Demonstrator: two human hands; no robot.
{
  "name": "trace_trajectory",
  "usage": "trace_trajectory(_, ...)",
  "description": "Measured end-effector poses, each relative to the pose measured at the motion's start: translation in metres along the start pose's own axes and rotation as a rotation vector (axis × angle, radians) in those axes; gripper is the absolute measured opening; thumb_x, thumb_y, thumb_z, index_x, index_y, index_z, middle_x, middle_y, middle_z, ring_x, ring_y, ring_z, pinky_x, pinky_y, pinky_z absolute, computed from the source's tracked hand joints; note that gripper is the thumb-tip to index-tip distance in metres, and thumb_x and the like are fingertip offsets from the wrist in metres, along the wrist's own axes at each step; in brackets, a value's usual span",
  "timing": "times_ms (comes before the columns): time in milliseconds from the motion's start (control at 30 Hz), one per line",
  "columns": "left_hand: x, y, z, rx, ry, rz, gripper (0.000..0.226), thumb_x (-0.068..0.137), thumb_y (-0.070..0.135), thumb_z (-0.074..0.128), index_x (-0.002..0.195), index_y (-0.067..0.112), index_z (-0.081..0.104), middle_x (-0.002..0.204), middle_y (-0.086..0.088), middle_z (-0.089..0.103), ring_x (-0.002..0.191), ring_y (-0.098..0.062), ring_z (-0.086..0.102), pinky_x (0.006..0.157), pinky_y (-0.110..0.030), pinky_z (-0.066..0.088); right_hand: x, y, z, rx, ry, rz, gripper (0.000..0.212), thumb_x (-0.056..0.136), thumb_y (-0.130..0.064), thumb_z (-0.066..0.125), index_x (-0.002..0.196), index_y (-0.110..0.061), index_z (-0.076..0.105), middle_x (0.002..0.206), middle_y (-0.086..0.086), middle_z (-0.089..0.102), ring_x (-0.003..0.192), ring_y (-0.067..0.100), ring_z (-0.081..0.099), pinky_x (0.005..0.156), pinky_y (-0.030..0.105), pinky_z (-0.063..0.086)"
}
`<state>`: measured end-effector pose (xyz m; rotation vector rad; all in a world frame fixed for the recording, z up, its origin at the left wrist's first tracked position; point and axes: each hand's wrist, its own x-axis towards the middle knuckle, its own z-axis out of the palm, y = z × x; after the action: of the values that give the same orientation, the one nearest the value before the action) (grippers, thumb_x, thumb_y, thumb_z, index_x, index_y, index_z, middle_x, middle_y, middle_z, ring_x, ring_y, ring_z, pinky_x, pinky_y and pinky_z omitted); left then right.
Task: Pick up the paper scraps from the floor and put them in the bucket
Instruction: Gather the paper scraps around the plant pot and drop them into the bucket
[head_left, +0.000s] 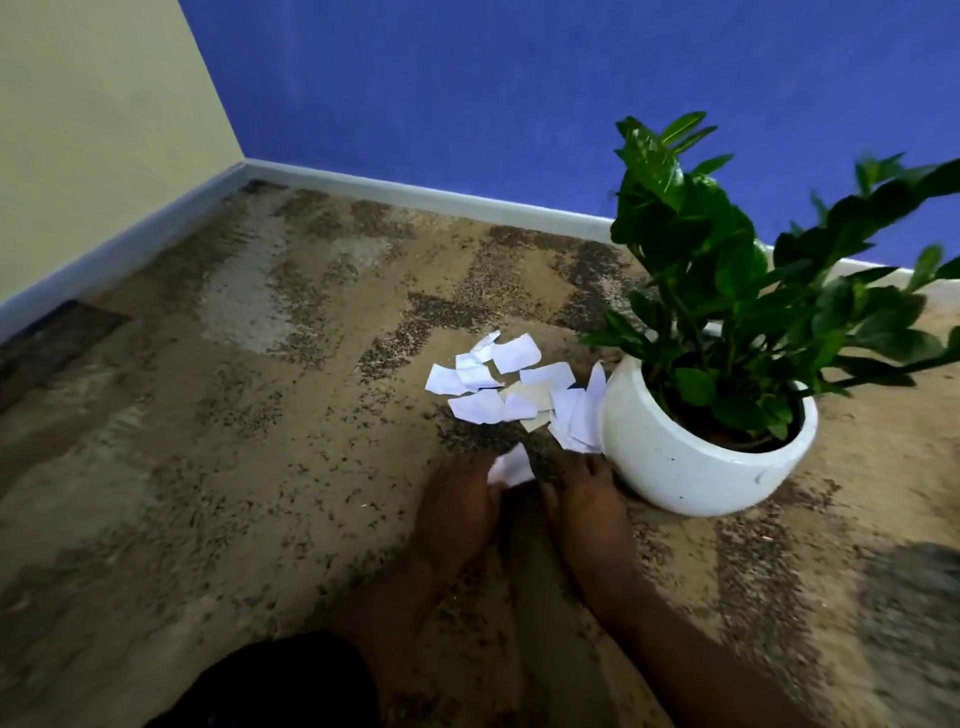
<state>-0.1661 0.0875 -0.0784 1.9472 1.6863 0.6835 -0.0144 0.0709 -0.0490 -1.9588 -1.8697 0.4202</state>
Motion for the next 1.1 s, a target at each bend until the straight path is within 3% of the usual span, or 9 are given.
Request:
trace_trajectory(133,0.009,-0.013,0.000,0.137,0.232,-0.029,0.019,0.094,0.019,0.051,0.106,0.013,0.064,0.099,-0.009,0.065,0.092,-0.026,0.059,0.078,-0.035,0.046,0.021,-0.008,0.008,-0.290,0.061,-0.041,0.050,0.093,-0.017,0.050,0.139,-0.008,0.036,0.143,0.024,0.036,0.099,0.034,0.063,0.068,0.035,0.052)
trace_trajectory(233,0.011,-0.013,0.010,0.264,0.282,-0.066,0.011,0.091,0.019,0.056,0.093,0.009,0.061,0.090,-0.011,0.060,0.079,-0.028,0.056,0.061,-0.035,0.043,0.044,-0.018,0.018,-0.539,-0.026,-0.010,0.057,0.098,-0.016,0.036,0.148,-0.001,0.014,0.149,0.038,0.017,0.122,0.044,0.050,0.077,0.038,0.054)
trace_trajectory(400,0.015,-0.018,0.014,0.261,0.323,-0.051,0.012,0.092,0.018,0.056,0.087,0.008,0.061,0.085,-0.011,0.059,0.074,-0.027,0.056,0.058,-0.031,0.038,0.072,-0.039,0.022,-0.488,-0.114,0.119,0.063,0.100,-0.019,0.032,0.148,0.003,-0.002,0.149,0.043,-0.003,0.095,0.038,0.065,0.072,0.039,0.055)
trace_trajectory(567,0.016,-0.019,0.014,0.245,0.256,-0.090,0.025,0.097,0.026,0.041,0.094,0.009,0.060,0.095,-0.010,0.057,0.084,-0.025,0.053,0.066,-0.035,0.043,0.080,-0.035,0.022,-0.605,-0.204,0.147,0.055,0.102,-0.015,0.026,0.144,0.013,0.004,0.140,0.048,0.024,0.119,0.049,0.050,0.084,0.048,0.052)
trace_trajectory(700,0.013,-0.016,0.011,0.197,0.312,-0.061,0.018,0.094,0.022,0.049,0.088,0.008,0.059,0.088,-0.010,0.056,0.077,-0.025,0.052,0.061,-0.034,0.041,0.074,-0.035,0.024,-0.718,-0.174,0.037,0.042,0.101,-0.010,0.025,0.135,0.014,0.031,0.126,0.040,0.050,0.107,0.043,0.061,0.075,0.043,0.055)
trace_trajectory(767,0.014,-0.016,0.011,0.178,0.330,-0.064,0.015,0.093,0.021,0.052,0.088,0.009,0.059,0.088,-0.009,0.056,0.076,-0.024,0.052,0.060,-0.034,0.042,0.071,-0.034,0.021,-0.669,-0.031,-0.020,0.032,0.099,-0.012,0.030,0.118,-0.001,0.053,0.108,0.021,0.067,0.094,0.030,0.067,0.070,0.036,0.055)
trace_trajectory(833,0.015,-0.017,0.011,0.158,0.322,-0.086,0.017,0.094,0.024,0.051,0.090,0.010,0.060,0.089,-0.008,0.057,0.077,-0.023,0.053,0.060,-0.034,0.043,0.066,-0.038,0.021,-0.567,0.048,-0.082,0.026,0.096,-0.017,0.034,0.111,-0.010,0.055,0.100,0.010,0.068,0.091,0.025,0.067,0.073,0.034,0.053)
trace_trajectory(933,0.016,-0.016,0.010,0.100,0.305,-0.103,0.027,0.097,0.032,0.044,0.094,0.011,0.060,0.092,-0.008,0.059,0.080,-0.024,0.055,0.063,-0.034,0.043,0.050,-0.052,0.021,-0.306,0.101,-0.098,0.029,0.090,-0.023,0.043,0.113,-0.009,0.054,0.099,0.013,0.068,0.088,0.032,0.067,0.070,0.036,0.052)
trace_trajectory(1100,0.014,-0.015,0.006,0.067,0.334,-0.074,0.019,0.094,0.023,0.051,0.105,0.011,0.062,0.098,-0.008,0.061,0.085,-0.025,0.057,0.067,-0.026,0.038,0.027,-0.050,0.004,0.185,0.236,0.161,0.029,0.088,-0.019,0.048,0.116,-0.013,0.057,0.092,0.013,0.068,0.081,0.035,0.066,0.065,0.034,0.047)
